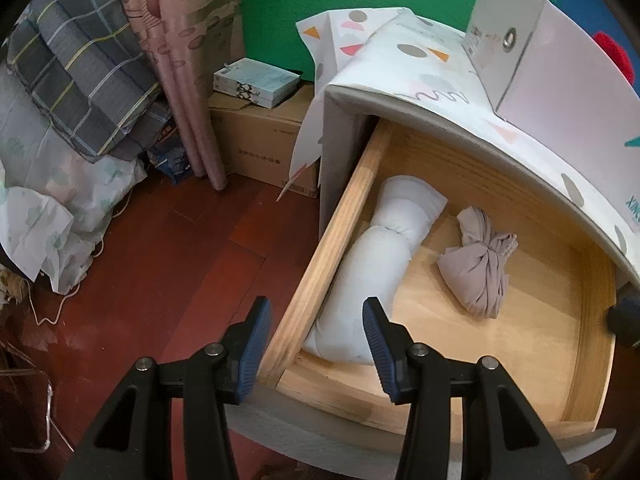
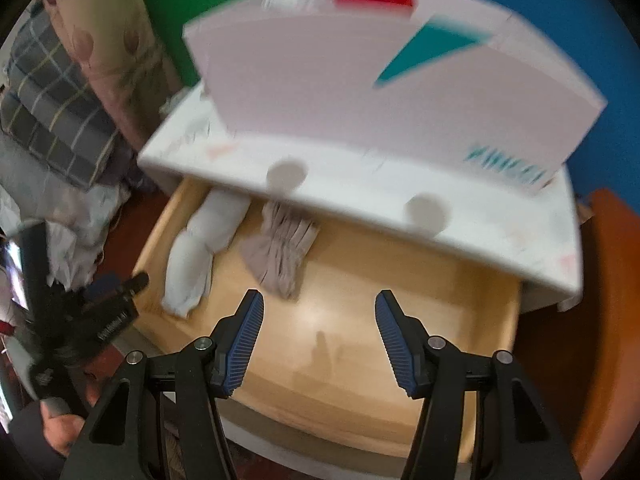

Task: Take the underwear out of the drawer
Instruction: 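Open the right gripper and move it back into the drawer, then grasp the grey-beige bundled underwear with the right gripper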

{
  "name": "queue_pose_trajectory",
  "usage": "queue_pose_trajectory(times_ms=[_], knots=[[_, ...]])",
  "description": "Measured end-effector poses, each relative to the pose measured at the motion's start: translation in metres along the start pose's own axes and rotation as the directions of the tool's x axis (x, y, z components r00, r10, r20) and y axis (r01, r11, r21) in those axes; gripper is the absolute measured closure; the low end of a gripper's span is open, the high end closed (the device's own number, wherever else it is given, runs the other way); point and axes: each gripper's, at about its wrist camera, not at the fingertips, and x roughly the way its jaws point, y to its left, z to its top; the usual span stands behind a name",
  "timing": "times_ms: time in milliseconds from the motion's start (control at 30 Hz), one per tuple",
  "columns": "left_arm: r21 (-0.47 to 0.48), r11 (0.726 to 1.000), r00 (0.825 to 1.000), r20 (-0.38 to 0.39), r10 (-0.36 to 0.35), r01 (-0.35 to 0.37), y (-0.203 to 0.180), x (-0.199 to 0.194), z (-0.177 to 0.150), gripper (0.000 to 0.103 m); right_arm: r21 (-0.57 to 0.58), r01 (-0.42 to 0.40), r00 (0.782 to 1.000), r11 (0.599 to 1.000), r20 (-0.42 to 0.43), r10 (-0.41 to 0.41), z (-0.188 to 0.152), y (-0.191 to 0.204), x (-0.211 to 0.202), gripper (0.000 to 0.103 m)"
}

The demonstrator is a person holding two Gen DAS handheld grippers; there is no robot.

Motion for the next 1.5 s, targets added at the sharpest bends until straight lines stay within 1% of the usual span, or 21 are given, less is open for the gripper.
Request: queue_pose_trajectory(times_ms=[133, 200, 467, 600, 733, 1167, 1400, 1500], knots=[[-0.02, 1.0, 1.0, 0.005, -0.005, 0.005, 0.003, -0.001, 0.0, 0.055, -0.054, -0.005, 1.0, 0.999, -0.024, 0.004, -0.005, 0.015, 0.027, 0.049], [-0.028, 1.0, 1.0, 0.007, -0.008, 0.008, 0.004, -0.001, 0.001, 0.055, -0.067, -0.004, 1.0, 0.998, -0.026, 0.003, -0.005, 0.018, 0.033, 0.049], [-0.048, 0.998, 1.0, 0.003, -0.026, 0.026, 0.008, 0.001, 0.002, 0.055, -0.065, -0.01, 0.999, 0.998, -0.052, 0.007, 0.005, 0.027, 0.066, 0.049], [-0.056, 0.998, 1.0, 0.005, -0.029, 0.029, 0.009, 0.001, 0.002, 0.055, -0.057, -0.009, 0.999, 0.998, -0.043, 0.006, 0.014, 0.032, 0.074, 0.049], [-0.068, 0.997, 0.999, 0.005, -0.034, 0.034, 0.011, 0.001, 0.002, 0.055, -0.08, 0.009, 0.999, 0.997, -0.036, -0.012, 0.021, 0.039, 0.083, 0.049], [-0.109, 0.993, 0.999, 0.005, -0.044, 0.044, 0.02, 0.002, 0.002, 0.055, -0.105, 0.013, 0.999, 0.994, -0.048, -0.018, 0.03, 0.039, 0.097, 0.049], [-0.112, 0.992, 0.999, 0.0, -0.051, 0.05, 0.02, 0.003, 0.003, 0.055, -0.129, 0.04, 0.998, 0.991, -0.035, -0.045, 0.036, 0.046, 0.107, 0.049], [-0.111, 0.993, 0.999, -0.002, -0.051, 0.05, 0.02, 0.003, 0.003, 0.055, -0.135, 0.066, 0.995, 0.989, -0.062, -0.075, 0.039, 0.048, 0.116, 0.049]])
